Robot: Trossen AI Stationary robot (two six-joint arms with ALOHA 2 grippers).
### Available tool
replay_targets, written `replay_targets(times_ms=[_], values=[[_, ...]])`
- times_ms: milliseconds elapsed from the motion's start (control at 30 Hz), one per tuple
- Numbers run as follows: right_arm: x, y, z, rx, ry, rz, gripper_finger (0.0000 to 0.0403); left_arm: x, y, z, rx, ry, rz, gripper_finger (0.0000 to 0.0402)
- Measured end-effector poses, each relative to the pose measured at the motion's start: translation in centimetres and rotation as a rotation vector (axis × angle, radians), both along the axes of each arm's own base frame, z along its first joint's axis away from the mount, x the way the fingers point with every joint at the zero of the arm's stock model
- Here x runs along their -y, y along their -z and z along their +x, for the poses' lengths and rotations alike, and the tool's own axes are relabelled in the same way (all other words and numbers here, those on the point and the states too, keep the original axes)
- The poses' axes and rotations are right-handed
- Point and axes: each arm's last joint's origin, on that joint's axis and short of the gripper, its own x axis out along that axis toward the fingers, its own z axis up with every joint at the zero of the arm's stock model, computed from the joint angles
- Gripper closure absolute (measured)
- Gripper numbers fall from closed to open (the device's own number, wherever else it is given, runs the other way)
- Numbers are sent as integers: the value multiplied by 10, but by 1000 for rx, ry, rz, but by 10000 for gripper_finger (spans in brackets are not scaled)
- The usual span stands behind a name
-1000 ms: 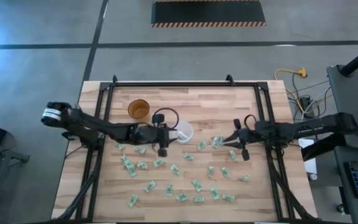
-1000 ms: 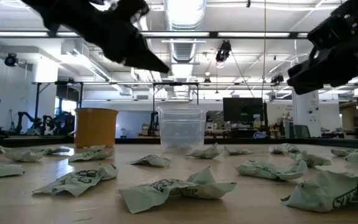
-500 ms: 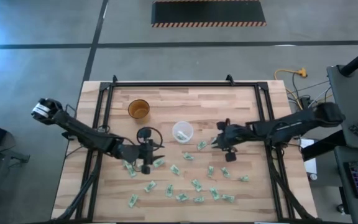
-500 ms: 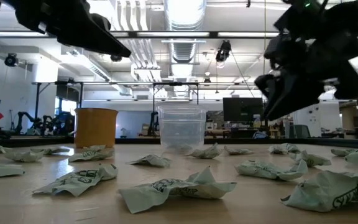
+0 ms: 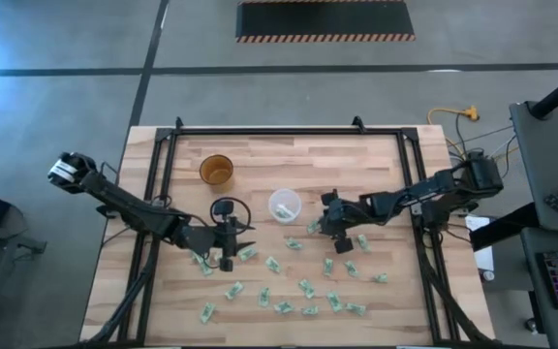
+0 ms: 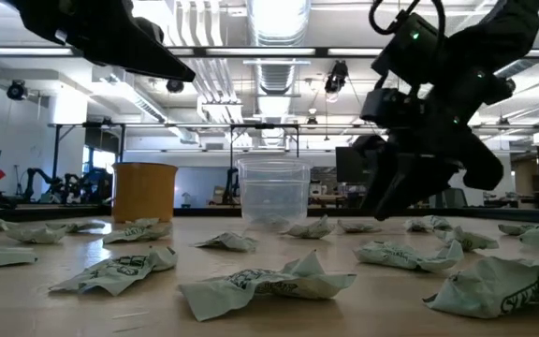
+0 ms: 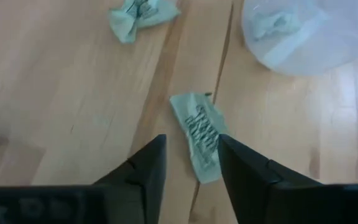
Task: Pick and place Stevia / Truvia into bins
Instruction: Put the stevia packet into the transparent container
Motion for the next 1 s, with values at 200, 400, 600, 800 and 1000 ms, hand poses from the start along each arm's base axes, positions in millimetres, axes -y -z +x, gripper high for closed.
replay_targets(times_ms=[200,400,600,800,1000], values=[[4,-3,4,10,18,3,230,1,0,0,2,2,-1,244],[7,7,4,-27,55,26,223,1,0,0,4,2,-2,244],[11,14,8,-38,88,50,233,1,-1,0,6,2,-4,244],[12,13,6,-48,98,63,271,2,-1,0,8,7,-7,244],[12,12,4,-59,100,56,349,3,-1,-1,8,18,-9,244]])
